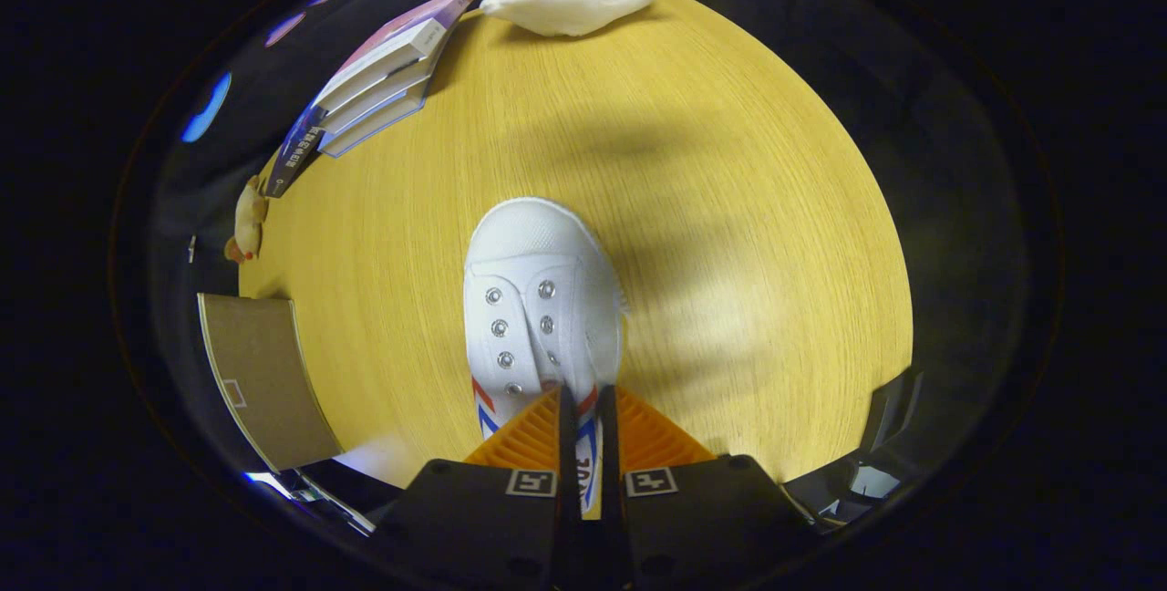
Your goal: Open the storage box then place both shoes into the box .Put the left shoe in first, then the right shoe, with the right side of both shoes facing outward in a uniform manner.
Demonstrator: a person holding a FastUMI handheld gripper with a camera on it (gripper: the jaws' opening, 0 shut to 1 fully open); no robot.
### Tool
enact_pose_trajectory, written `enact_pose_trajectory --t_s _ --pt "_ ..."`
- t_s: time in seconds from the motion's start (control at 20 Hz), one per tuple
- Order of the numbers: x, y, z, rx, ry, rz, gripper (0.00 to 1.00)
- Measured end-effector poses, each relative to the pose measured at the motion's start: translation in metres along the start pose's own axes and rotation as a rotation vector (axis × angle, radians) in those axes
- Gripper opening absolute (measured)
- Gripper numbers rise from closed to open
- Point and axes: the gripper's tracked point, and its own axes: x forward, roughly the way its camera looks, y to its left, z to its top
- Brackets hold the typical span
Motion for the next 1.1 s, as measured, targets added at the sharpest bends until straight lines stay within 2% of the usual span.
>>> enact_pose_trajectory --t_s 0.1,0.3,0.5,0.85,1.1 --pt "-0.010 0.003 -0.002 0.038 -0.016 0.020 0.12" --pt "-0.036 0.014 -0.008 0.028 -0.052 0.020 0.12" --pt "-0.072 0.044 -0.003 0.050 -0.110 0.048 0.12" --pt "-0.135 0.148 0.007 -0.034 -0.197 0.164 0.12" --pt "-0.168 0.239 0.002 -0.079 -0.224 0.287 0.12"
